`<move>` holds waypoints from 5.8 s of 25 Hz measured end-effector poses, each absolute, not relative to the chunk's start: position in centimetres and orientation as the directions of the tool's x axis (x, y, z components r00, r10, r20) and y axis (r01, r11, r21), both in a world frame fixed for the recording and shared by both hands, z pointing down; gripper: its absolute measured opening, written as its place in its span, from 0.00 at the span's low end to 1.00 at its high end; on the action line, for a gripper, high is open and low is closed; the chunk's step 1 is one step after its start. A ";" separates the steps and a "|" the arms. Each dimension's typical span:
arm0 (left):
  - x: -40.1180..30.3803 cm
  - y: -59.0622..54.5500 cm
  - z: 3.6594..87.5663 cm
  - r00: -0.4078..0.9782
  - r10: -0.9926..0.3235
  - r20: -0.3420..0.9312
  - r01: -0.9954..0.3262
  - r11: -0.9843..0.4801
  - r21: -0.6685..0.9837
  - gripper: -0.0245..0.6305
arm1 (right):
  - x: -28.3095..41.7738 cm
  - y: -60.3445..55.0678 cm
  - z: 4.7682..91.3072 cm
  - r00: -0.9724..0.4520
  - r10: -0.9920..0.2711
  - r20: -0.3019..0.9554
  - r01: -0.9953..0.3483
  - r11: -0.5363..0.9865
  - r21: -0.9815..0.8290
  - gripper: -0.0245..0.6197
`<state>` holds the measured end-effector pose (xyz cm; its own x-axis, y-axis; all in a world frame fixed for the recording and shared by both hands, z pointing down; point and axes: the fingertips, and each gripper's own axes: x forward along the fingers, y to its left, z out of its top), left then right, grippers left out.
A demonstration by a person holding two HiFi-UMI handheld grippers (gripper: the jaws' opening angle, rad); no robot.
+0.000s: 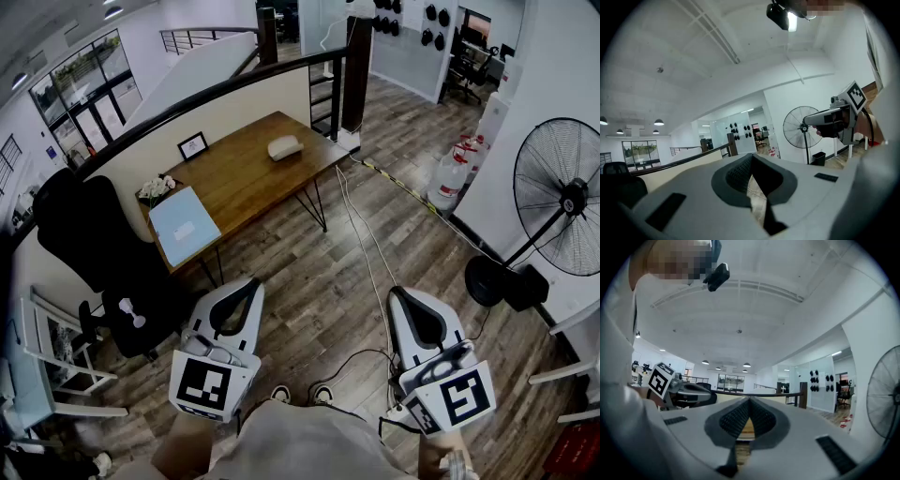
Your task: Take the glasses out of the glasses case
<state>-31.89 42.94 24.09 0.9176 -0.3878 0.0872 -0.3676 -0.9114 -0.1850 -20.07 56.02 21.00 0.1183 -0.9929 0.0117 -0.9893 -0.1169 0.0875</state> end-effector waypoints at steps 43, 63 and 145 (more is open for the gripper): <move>-21.0 30.0 27.0 0.909 -0.395 0.132 -0.371 -0.912 -0.173 0.04 | -7.5 43.4 24.1 0.148 -0.988 0.039 -0.988 -0.145 0.054 0.49; -17.1 5.8 28.6 0.903 -0.403 0.148 -0.389 -0.914 -0.113 0.04 | -5.0 17.3 25.5 0.085 -0.989 0.118 -0.994 -0.076 0.077 0.49; 9.9 -31.5 39.9 0.577 -0.682 0.449 -0.714 -0.689 -0.128 0.04 | 23.2 -29.9 46.2 -0.537 -0.585 0.608 -0.733 0.680 0.005 0.47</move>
<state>9.88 -31.46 39.95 0.5772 -0.6818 0.4494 -0.7138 -0.6885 -0.1279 23.17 -29.90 46.16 -0.5372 -0.5846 0.6080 -0.7334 0.6797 0.0055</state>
